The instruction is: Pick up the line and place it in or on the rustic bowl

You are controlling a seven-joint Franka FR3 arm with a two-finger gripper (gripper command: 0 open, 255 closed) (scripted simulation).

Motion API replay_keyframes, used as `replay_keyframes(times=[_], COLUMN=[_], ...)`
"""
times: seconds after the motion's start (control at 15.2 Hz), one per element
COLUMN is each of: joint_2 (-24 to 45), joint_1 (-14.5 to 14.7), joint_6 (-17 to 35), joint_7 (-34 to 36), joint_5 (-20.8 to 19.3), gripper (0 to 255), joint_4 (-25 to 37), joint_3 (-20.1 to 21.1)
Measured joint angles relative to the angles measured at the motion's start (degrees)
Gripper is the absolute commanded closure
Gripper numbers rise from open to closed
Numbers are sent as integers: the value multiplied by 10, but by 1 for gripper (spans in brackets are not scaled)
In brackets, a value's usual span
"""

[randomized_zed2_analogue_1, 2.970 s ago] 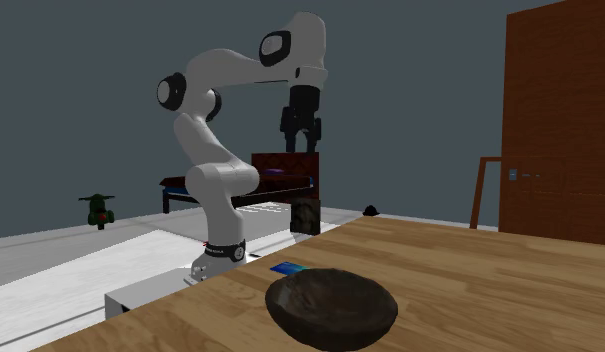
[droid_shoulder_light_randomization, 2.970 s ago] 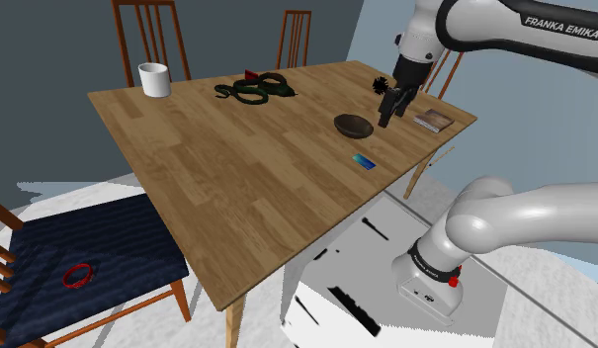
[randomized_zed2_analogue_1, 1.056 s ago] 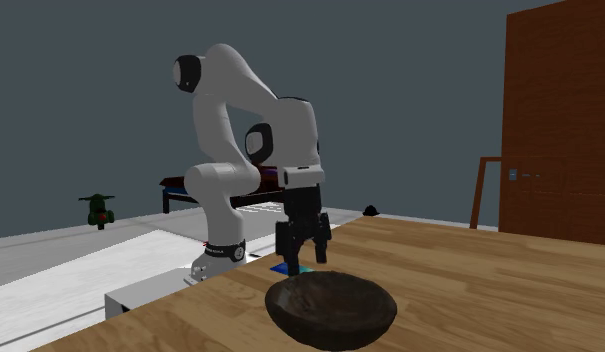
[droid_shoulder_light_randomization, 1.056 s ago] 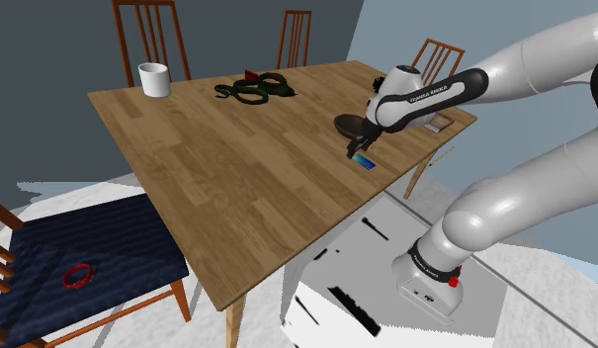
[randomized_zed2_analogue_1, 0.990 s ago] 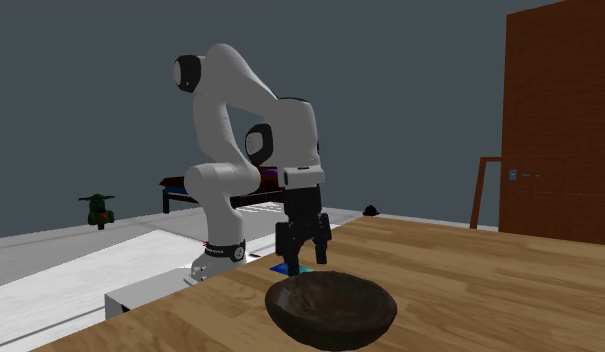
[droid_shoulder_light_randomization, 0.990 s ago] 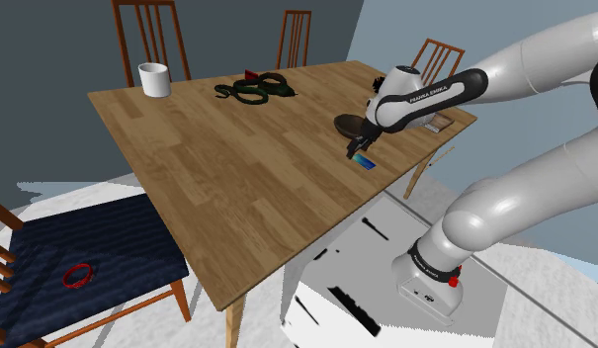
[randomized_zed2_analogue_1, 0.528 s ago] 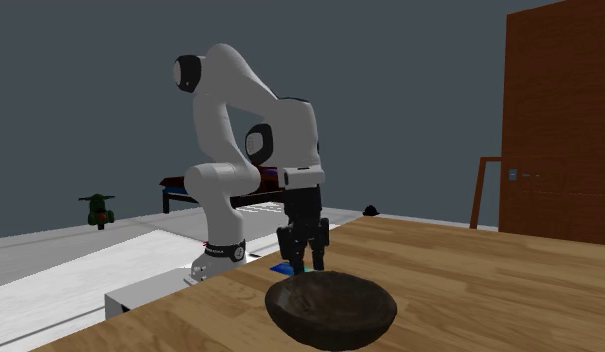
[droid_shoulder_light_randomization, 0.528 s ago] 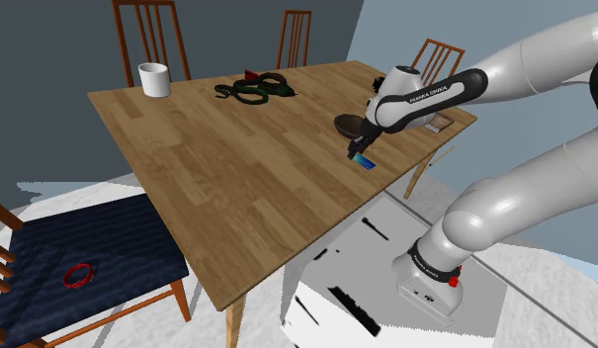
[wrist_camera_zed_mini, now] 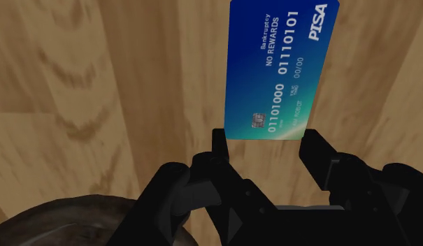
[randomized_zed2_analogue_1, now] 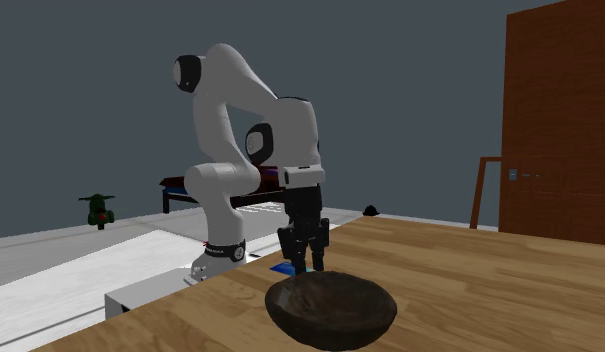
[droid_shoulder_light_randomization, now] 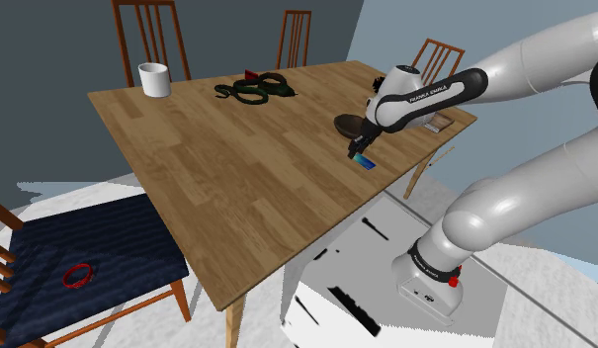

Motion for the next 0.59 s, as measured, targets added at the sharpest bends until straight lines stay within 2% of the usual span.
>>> replay_keyframes(times=[0.59], joint_2=[-44], joint_1=[-3], joint_6=[-68], joint_7=[6], joint_5=[-3], gripper=[255], joint_4=[22], joint_3=[9])
